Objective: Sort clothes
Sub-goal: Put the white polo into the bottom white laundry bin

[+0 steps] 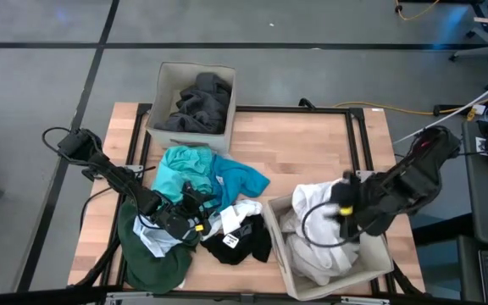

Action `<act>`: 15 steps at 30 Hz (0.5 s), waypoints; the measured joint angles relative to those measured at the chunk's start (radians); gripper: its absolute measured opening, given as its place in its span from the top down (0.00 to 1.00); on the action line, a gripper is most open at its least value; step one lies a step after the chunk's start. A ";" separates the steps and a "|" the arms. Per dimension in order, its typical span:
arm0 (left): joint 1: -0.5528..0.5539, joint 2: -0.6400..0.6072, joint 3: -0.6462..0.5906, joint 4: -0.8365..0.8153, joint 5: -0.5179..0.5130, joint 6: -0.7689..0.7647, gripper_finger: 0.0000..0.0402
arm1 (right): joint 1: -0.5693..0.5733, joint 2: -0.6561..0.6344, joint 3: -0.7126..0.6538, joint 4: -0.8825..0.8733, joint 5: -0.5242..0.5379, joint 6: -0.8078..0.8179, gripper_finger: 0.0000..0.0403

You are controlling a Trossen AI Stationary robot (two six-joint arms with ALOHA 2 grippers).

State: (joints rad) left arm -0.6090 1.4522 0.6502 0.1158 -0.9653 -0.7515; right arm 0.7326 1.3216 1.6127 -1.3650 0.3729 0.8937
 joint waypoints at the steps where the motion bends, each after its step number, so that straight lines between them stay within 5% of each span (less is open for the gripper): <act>1: 0.000 0.000 0.000 0.000 0.000 0.000 0.63 | 0.000 0.000 0.015 -0.035 0.070 -0.021 0.53; 5: -0.002 0.000 0.000 0.000 0.000 0.000 0.63 | -0.001 -0.007 -0.004 -0.097 0.195 -0.080 0.52; 15: -0.006 0.000 0.000 -0.001 0.000 0.004 0.63 | -0.122 0.006 -0.124 -0.029 0.078 -0.198 0.36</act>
State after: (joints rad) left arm -0.6151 1.4521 0.6498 0.1150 -0.9653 -0.7471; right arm 0.6108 1.3280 1.4889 -1.3937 0.4514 0.6955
